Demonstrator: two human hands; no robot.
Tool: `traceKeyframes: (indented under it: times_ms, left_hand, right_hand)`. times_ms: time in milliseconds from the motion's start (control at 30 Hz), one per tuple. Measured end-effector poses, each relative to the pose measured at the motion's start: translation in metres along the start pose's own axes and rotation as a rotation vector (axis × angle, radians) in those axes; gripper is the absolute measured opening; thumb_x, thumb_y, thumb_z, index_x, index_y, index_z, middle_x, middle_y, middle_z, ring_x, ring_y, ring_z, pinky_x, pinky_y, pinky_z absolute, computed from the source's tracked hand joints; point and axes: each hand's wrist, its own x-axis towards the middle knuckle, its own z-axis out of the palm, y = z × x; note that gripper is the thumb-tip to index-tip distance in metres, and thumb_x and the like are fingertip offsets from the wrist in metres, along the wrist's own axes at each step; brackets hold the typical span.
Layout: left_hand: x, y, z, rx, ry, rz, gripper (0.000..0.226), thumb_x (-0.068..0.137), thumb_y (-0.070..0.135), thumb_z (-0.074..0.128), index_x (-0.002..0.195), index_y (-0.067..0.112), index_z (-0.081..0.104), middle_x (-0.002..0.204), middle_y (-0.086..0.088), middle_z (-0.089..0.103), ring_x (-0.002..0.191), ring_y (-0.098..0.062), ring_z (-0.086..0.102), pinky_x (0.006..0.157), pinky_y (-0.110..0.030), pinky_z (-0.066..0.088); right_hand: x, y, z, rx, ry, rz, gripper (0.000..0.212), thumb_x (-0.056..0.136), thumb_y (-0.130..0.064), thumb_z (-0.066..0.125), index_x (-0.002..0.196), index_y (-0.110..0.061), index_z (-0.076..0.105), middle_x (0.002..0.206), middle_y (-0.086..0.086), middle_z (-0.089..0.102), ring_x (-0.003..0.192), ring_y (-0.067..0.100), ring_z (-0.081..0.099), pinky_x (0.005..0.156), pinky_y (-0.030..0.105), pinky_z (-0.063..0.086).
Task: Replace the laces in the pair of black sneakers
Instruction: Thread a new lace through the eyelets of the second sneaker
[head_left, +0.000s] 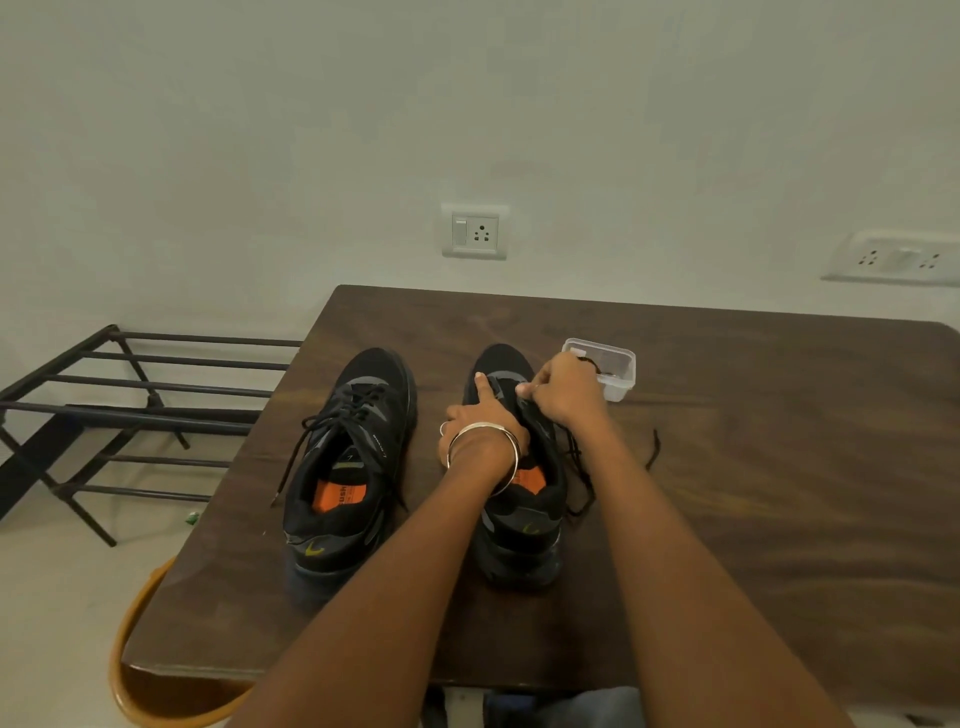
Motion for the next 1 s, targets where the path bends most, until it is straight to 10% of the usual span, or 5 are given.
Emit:
traceKeyframes:
  times_ms: [267, 567, 767, 867, 1000]
  left_hand:
    - [0.002, 0.0, 0.0, 0.014, -0.005, -0.011, 0.097, 0.087, 0.047, 0.061, 0.152, 0.036, -0.01, 0.144, -0.02, 0.029, 0.129, -0.04, 0.037, 0.098, -0.05, 0.041]
    - [-0.001, 0.001, 0.0, 0.047, 0.017, -0.006, 0.094, 0.089, 0.047, 0.059, 0.152, 0.033, -0.009, 0.144, -0.021, 0.03, 0.129, -0.039, 0.038, 0.097, -0.049, 0.042]
    - [-0.002, 0.002, -0.001, 0.052, 0.005, 0.001, 0.095, 0.089, 0.047, 0.058, 0.152, 0.032, -0.01, 0.144, -0.021, 0.029, 0.129, -0.039, 0.038, 0.098, -0.049, 0.041]
    - [0.0, 0.002, -0.001, 0.045, 0.003, 0.003, 0.094, 0.09, 0.047, 0.058, 0.152, 0.032, -0.01, 0.144, -0.021, 0.029, 0.129, -0.039, 0.038, 0.098, -0.049, 0.041]
    - [0.001, 0.001, 0.0, 0.029, 0.002, 0.009, 0.094, 0.089, 0.048, 0.058, 0.152, 0.032, -0.01, 0.145, -0.022, 0.028, 0.13, -0.04, 0.037, 0.1, -0.05, 0.04]
  right_hand:
    - [-0.003, -0.007, -0.008, 0.075, -0.023, -0.024, 0.024, 0.095, -0.013, 0.052, 0.092, 0.005, 0.068, 0.094, 0.018, 0.069, 0.09, 0.03, 0.064, 0.082, 0.042, 0.053]
    - [-0.031, -0.031, -0.066, 1.13, -0.062, -0.078, 0.024, 0.104, -0.006, 0.041, 0.087, -0.008, 0.059, 0.079, 0.003, 0.061, 0.075, 0.015, 0.061, 0.072, 0.032, 0.05]
    - [-0.022, -0.005, -0.061, 1.659, 0.111, 0.261, 0.016, 0.102, -0.013, 0.044, 0.089, -0.009, 0.053, 0.077, 0.011, 0.06, 0.067, 0.024, 0.062, 0.071, 0.04, 0.055]
    - [-0.014, 0.002, -0.047, 1.017, 0.247, 0.323, 0.019, 0.099, -0.026, 0.053, 0.09, -0.009, 0.056, 0.076, 0.01, 0.063, 0.051, 0.02, 0.055, 0.051, 0.031, 0.051]
    - [-0.011, 0.006, -0.025, -0.059, 0.232, 0.094, 0.013, 0.095, -0.023, 0.06, 0.096, -0.013, 0.067, 0.096, 0.001, 0.063, 0.096, 0.021, 0.054, 0.093, 0.047, 0.041]
